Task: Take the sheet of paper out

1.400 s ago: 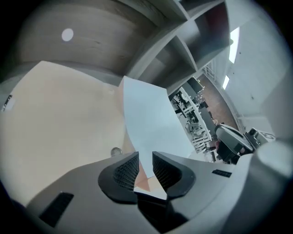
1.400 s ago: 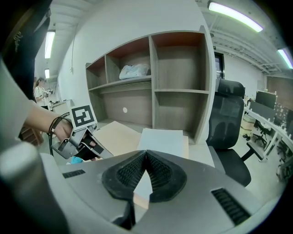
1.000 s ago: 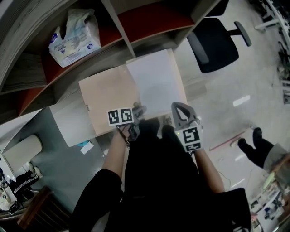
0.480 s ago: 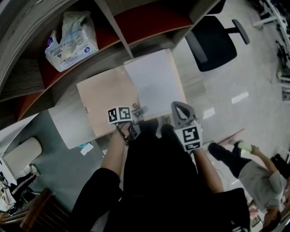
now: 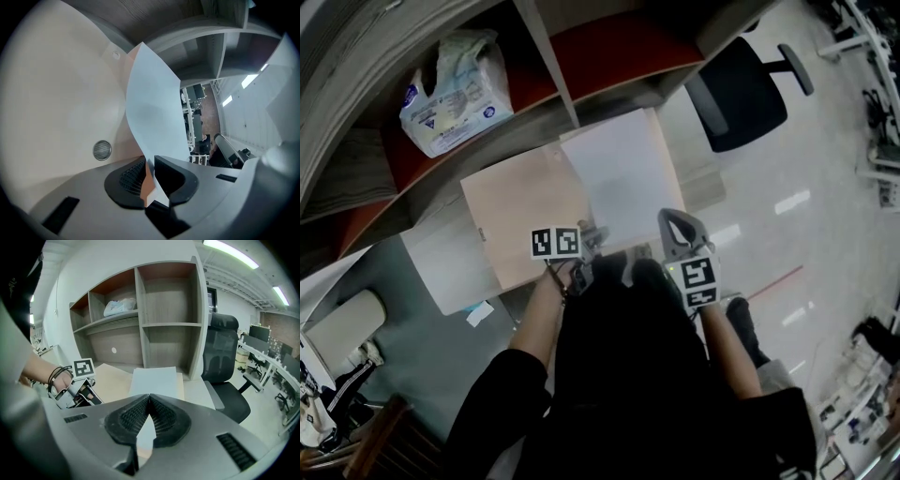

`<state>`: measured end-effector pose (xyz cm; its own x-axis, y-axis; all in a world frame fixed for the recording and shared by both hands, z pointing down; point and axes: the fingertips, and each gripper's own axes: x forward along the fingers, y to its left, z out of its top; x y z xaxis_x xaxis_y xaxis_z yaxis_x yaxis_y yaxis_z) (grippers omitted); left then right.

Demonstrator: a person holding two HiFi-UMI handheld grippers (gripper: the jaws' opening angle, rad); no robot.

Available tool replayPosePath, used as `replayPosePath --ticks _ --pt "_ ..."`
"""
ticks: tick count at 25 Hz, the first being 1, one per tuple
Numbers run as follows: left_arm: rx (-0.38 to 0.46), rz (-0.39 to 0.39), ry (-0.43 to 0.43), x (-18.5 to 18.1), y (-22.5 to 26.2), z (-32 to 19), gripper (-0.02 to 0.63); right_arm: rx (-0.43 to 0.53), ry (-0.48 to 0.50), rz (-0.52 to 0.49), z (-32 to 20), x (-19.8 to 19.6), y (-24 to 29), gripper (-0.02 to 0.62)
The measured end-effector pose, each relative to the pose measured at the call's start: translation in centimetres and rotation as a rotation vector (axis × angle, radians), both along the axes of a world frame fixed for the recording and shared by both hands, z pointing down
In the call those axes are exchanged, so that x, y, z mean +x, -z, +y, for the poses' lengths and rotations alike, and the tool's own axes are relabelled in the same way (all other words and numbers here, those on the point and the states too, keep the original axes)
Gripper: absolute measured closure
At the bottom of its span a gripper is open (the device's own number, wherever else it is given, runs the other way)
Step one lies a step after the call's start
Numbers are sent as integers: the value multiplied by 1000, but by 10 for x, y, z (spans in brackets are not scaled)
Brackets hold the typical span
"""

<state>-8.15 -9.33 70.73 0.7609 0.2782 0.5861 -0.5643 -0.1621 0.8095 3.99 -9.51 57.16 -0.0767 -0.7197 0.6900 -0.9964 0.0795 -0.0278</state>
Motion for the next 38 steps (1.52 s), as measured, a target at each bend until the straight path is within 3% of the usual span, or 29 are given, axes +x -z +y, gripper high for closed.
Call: replayPosePath --ticks 13,19,32,38 --pt "26 26 -112 -3 4 -3 545 -22 -71 34 -15 16 0 578" --pt "57 6 -105 -2 8 3 548 -21 -14 41 -27 41 -1 578" --pt "159 -132 -21 4 8 4 553 -27 128 -157 -81 105 -33 577" --pt "206 -183 -20 2 7 6 554 -32 197 -227 -103 106 -49 577"
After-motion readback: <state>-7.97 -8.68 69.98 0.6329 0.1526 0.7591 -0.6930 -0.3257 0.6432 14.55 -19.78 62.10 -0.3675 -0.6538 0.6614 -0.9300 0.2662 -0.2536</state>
